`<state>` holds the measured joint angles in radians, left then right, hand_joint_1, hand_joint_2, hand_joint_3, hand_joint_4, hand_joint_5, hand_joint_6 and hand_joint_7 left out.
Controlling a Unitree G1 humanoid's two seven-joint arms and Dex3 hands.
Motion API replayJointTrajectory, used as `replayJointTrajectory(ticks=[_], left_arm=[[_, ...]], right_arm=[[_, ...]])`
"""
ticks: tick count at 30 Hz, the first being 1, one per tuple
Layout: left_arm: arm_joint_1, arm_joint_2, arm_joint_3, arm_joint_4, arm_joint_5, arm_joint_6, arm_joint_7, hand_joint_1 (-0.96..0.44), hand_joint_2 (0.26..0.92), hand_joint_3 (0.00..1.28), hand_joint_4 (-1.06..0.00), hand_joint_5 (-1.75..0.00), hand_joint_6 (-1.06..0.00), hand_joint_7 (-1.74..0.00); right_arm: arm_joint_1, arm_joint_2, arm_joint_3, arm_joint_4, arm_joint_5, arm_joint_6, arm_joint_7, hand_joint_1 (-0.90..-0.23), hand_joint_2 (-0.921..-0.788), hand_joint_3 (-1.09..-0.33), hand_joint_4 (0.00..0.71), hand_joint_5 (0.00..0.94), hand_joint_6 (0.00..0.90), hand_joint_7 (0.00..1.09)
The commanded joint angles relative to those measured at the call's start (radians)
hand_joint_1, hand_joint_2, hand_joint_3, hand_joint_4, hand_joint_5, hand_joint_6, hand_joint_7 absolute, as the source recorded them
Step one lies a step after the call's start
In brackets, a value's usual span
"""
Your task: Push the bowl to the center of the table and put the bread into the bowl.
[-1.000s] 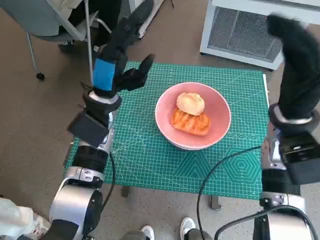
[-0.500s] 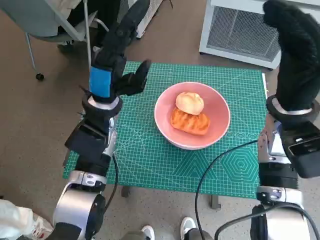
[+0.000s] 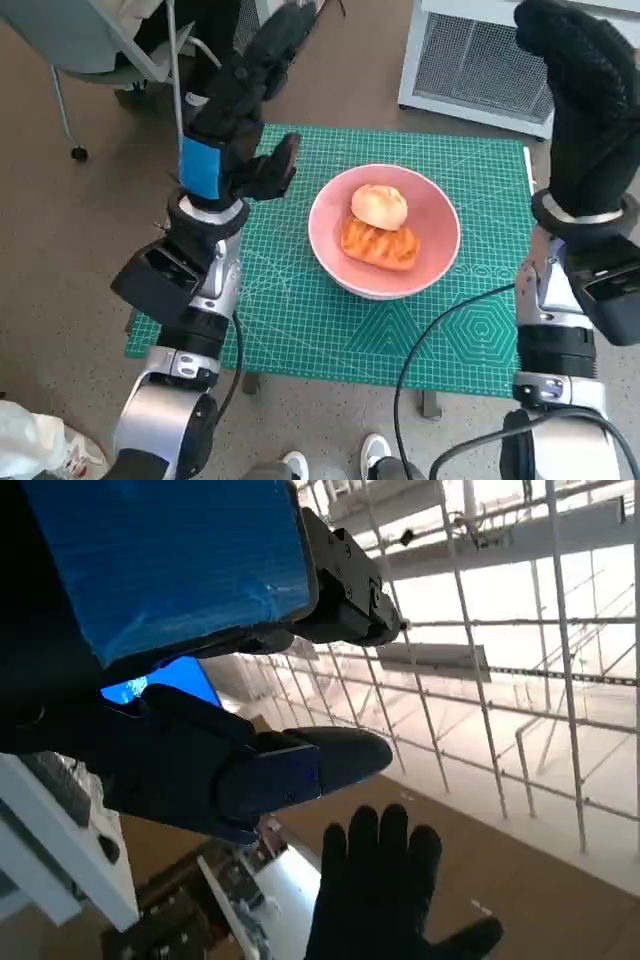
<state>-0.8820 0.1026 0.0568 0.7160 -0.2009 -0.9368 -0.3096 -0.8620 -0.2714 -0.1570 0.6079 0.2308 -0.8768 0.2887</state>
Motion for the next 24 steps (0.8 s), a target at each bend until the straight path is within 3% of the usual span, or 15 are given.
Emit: replayJointTrajectory(ticks=[1,8,17,24], left_arm=[[0.003,-0.006,0.012,-0.022,0.021,0.001,0.017,-0.67,0.921,0.54,-0.41,-0.01,-0.42,-0.06],[0.010,-0.007,0.017,-0.034,0.083,-0.006,0.073,-0.66,0.921,0.54,-0.41,0.00,-0.42,-0.05],[0.014,-0.010,0.013,-0.029,0.142,-0.028,0.120,-0.65,0.921,0.54,-0.38,0.00,-0.41,-0.04],[0.033,-0.012,0.008,-0.051,0.157,-0.031,0.135,-0.62,0.921,0.53,-0.36,0.00,-0.42,-0.04]], right_arm=[[0.007,0.006,-0.001,-0.014,-0.014,0.019,0.000,-0.609,-0.921,-0.723,0.210,0.010,0.270,0.15],[0.008,0.011,0.002,-0.017,-0.005,0.026,0.012,-0.622,-0.921,-0.725,0.214,0.008,0.282,0.14],[0.009,0.014,0.006,-0.006,-0.020,0.009,0.015,-0.616,-0.921,-0.721,0.228,0.010,0.290,0.13],[0.004,0.014,0.004,0.009,-0.015,-0.005,0.024,-0.615,-0.921,-0.721,0.232,0.009,0.294,0.12]])
